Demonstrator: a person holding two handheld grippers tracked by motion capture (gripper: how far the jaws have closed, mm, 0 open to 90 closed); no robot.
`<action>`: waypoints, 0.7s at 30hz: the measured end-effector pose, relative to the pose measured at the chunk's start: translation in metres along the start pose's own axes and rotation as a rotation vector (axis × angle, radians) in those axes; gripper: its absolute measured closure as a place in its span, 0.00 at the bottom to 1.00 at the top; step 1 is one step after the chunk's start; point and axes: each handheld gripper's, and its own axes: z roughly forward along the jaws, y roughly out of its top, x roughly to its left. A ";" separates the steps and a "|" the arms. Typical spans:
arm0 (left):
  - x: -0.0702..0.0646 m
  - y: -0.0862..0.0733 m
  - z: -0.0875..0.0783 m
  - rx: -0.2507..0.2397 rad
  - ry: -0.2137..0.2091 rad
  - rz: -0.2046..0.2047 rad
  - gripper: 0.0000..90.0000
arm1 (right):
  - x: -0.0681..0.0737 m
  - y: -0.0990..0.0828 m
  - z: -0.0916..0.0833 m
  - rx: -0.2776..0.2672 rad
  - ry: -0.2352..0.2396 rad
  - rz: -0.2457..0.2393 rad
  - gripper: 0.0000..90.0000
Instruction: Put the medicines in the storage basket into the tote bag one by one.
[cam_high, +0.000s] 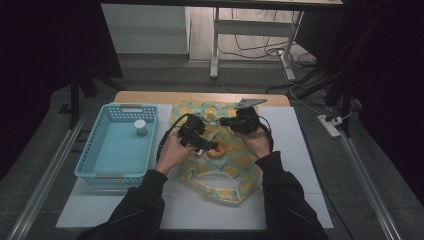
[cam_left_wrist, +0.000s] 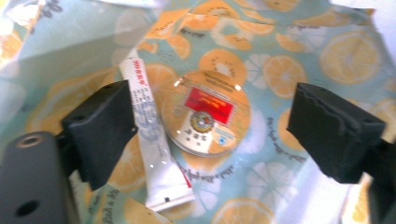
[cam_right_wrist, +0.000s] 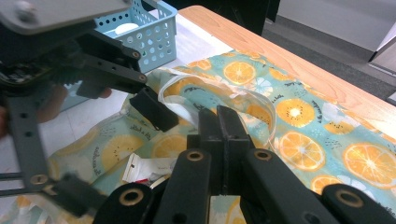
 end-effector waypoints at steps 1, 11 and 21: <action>-0.001 -0.001 -0.002 -0.006 -0.010 -0.001 0.12 | 0.000 0.000 0.000 0.000 0.001 -0.001 1.00; -0.001 -0.012 -0.024 -0.029 -0.086 0.032 0.00 | 0.000 0.000 0.000 0.002 0.002 -0.001 1.00; 0.013 -0.028 -0.049 -0.108 -0.082 -0.014 0.00 | 0.000 -0.001 0.001 0.006 0.002 -0.002 1.00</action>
